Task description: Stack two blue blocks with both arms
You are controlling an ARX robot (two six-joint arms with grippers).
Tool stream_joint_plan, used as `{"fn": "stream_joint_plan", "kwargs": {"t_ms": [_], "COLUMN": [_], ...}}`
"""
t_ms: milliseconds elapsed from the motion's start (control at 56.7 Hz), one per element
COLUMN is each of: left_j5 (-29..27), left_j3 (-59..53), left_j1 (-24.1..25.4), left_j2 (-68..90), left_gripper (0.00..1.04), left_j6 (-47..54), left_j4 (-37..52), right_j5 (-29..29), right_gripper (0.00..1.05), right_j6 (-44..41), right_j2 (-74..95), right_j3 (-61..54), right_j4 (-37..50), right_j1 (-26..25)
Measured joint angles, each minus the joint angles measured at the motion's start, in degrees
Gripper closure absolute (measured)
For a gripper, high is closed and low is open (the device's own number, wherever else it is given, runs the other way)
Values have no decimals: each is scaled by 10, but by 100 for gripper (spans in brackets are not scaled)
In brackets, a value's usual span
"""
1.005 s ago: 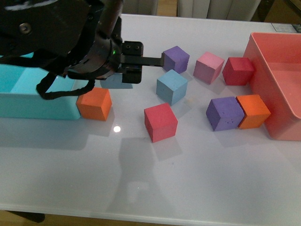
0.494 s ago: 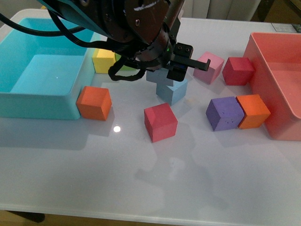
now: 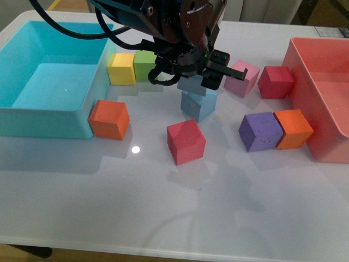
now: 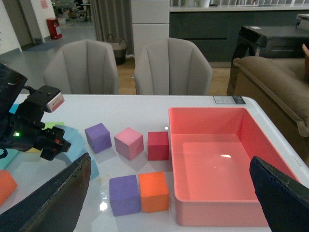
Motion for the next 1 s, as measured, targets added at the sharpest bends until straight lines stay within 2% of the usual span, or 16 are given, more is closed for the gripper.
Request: {"fn": "stream_joint_plan", "kwargs": {"t_ms": [688, 740, 811, 899, 1005], "left_j5": [-2, -2, -2, -2, -2], "left_j3": [51, 51, 51, 51, 51], "left_j1": [0, 0, 0, 0, 0], "left_j2": [53, 54, 54, 54, 55], "left_gripper": [64, 58, 45, 36, 18], "left_j6": [15, 15, 15, 17, 17], "left_j4": [-19, -19, -19, -19, -19], "right_j5": [0, 0, 0, 0, 0], "right_gripper": [9, 9, 9, 9, 9], "right_j6": [0, 0, 0, 0, 0], "right_j2": [0, 0, 0, 0, 0], "right_j3": [0, 0, 0, 0, 0], "right_j4": [0, 0, 0, 0, 0], "right_j1": [0, 0, 0, 0, 0]}}
